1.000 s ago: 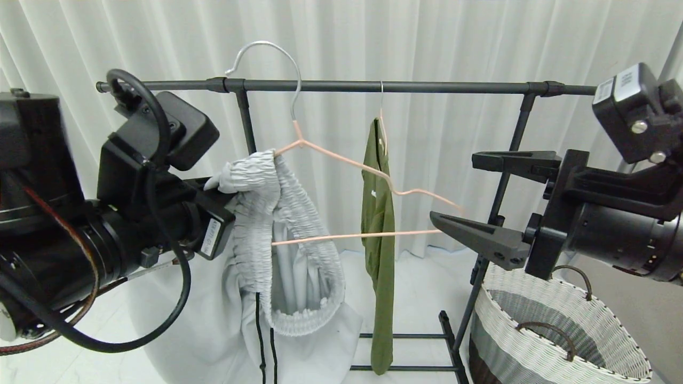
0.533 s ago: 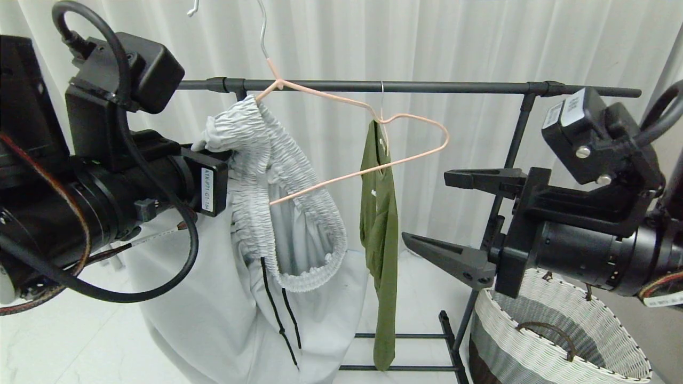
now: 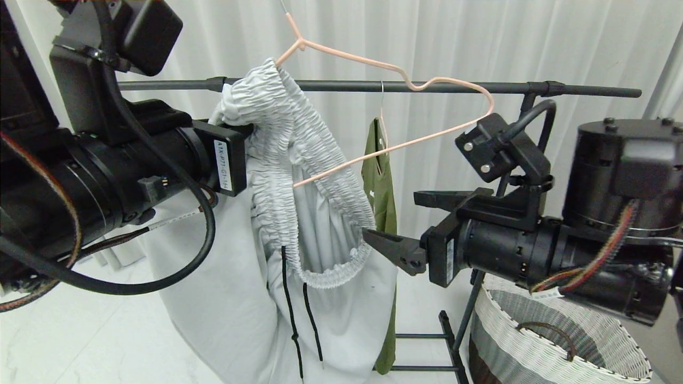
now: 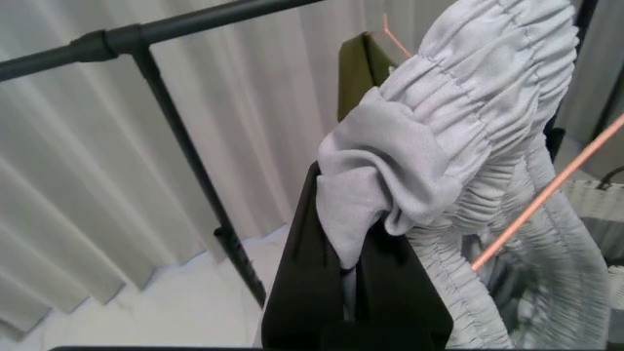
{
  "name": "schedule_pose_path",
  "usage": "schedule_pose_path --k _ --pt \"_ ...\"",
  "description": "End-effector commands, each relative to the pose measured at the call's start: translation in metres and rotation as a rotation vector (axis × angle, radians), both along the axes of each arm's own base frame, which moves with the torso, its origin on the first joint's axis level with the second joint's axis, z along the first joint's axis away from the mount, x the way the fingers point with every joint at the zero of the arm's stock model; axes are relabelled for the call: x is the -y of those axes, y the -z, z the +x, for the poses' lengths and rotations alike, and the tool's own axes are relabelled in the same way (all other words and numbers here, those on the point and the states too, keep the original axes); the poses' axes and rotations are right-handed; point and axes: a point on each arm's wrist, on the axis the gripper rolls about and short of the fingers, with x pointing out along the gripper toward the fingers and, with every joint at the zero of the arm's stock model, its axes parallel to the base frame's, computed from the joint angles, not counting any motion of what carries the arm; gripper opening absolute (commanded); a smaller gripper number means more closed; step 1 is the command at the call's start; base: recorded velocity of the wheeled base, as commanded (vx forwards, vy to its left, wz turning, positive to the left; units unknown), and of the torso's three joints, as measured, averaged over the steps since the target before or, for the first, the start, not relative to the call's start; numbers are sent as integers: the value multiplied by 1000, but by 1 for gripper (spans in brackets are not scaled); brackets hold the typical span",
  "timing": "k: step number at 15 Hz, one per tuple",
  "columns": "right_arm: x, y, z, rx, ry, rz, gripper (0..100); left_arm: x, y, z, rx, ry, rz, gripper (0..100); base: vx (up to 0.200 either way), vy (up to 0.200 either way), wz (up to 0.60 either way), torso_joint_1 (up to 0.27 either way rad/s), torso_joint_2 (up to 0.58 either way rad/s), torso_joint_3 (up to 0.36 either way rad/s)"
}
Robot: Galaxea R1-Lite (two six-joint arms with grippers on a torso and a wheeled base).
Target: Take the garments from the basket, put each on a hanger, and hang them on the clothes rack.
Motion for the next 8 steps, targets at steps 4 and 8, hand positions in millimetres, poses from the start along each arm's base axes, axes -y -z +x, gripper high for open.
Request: schedule_pose_path --k 4,8 --pt "-22 17 17 -33 45 -42 100 2 -3 0 11 24 -1 0 0 0 0 0 0 0" --pt "-21 22 17 -44 49 -55 0 4 -8 -2 23 38 -20 0 0 0 0 0 0 0"
